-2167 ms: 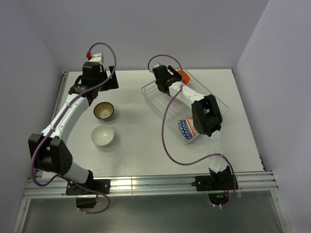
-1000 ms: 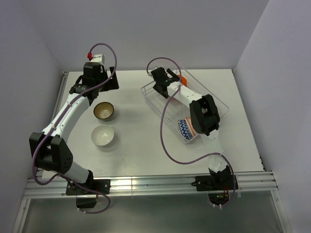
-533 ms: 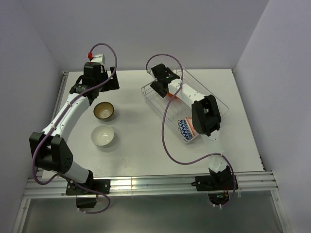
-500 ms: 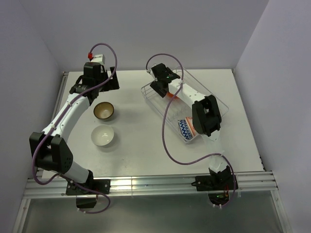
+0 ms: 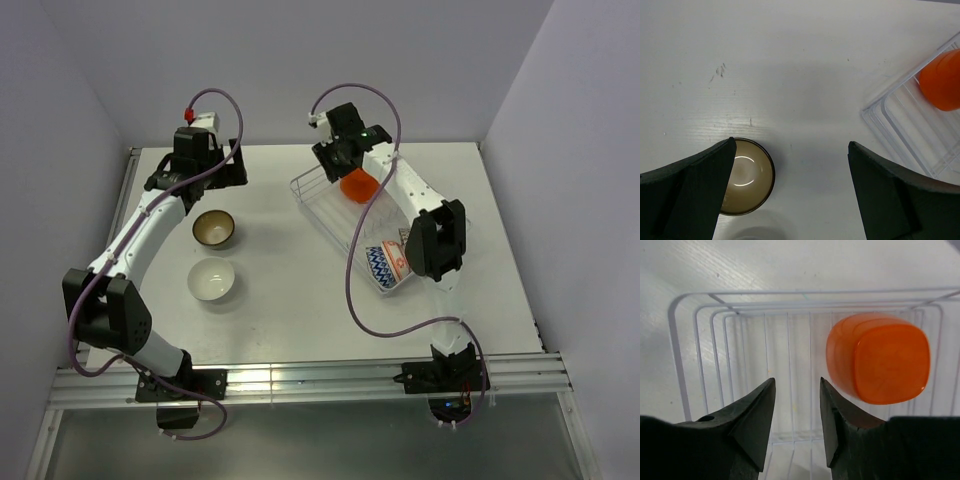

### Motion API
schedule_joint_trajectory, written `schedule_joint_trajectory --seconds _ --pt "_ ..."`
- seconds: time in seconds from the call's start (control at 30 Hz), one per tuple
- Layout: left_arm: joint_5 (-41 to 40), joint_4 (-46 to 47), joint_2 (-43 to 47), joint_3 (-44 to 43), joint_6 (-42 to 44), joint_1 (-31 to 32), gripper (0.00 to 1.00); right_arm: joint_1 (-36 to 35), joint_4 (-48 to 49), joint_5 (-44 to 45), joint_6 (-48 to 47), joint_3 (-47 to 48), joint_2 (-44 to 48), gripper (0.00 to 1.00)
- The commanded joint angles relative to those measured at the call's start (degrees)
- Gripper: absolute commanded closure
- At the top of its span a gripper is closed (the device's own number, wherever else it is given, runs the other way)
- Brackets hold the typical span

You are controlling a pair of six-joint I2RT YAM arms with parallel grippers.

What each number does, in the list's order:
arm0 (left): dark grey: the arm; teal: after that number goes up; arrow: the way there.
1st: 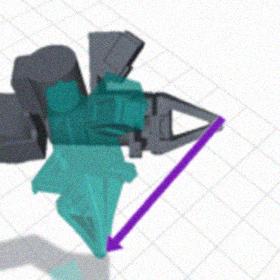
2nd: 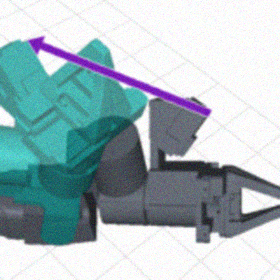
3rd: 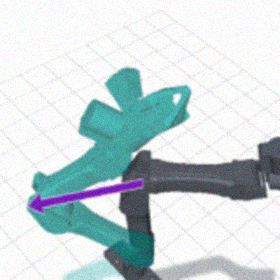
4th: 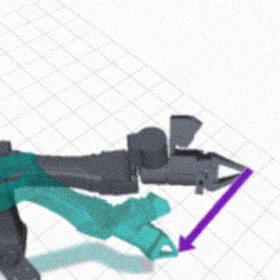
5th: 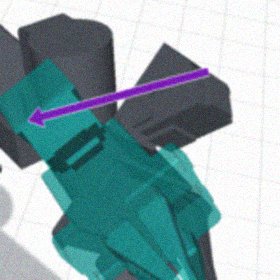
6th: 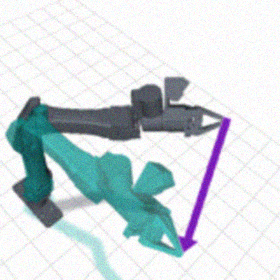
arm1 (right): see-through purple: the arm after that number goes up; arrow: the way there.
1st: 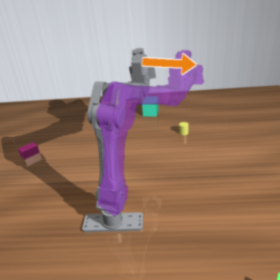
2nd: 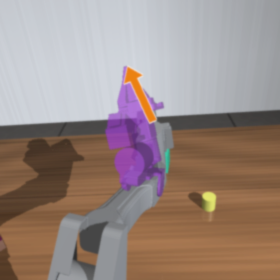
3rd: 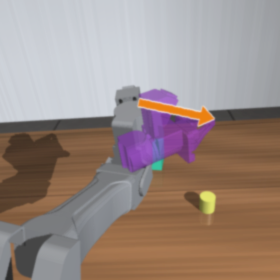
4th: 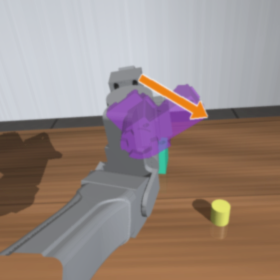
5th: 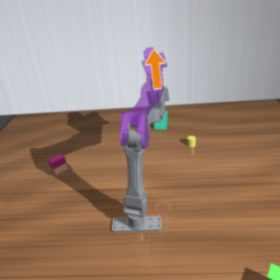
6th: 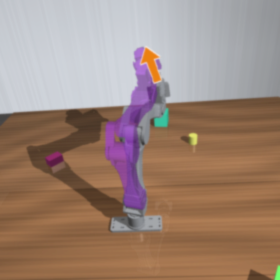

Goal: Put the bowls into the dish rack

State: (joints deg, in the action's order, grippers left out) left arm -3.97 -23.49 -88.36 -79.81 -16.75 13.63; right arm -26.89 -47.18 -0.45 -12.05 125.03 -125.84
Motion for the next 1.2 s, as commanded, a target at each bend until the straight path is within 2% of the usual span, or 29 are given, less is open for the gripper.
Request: schedule_joint_trajectory --seconds 0.0,0.47,0.57,0.8,1.17 --pt "1.42 -0.33 -0.06 -2.63 0.84 -0.36 0.01 2.2 -4.85 -7.02 3.44 -1.18 0.07 0.53" --pt "2.21 -1.04 -0.41 -2.72 0.67 -0.53 0.01 6.33 0.06 -5.27 2.91 -1.55 -4.85 0.52" --pt "2.47 -1.21 -0.59 -2.72 0.67 -0.53 0.0 6.5 1.38 -4.04 3.0 -1.98 -5.03 0.47" --pt "2.74 -1.39 -0.94 -3.16 0.67 -0.53 0.0 6.5 4.55 -1.05 4.32 -4.62 -3.71 0.21" --pt "3.53 -2.0 -1.2 -3.42 3.03 -0.53 0.01 6.5 4.2 -3.06 4.32 -3.13 -0.38 0.06"
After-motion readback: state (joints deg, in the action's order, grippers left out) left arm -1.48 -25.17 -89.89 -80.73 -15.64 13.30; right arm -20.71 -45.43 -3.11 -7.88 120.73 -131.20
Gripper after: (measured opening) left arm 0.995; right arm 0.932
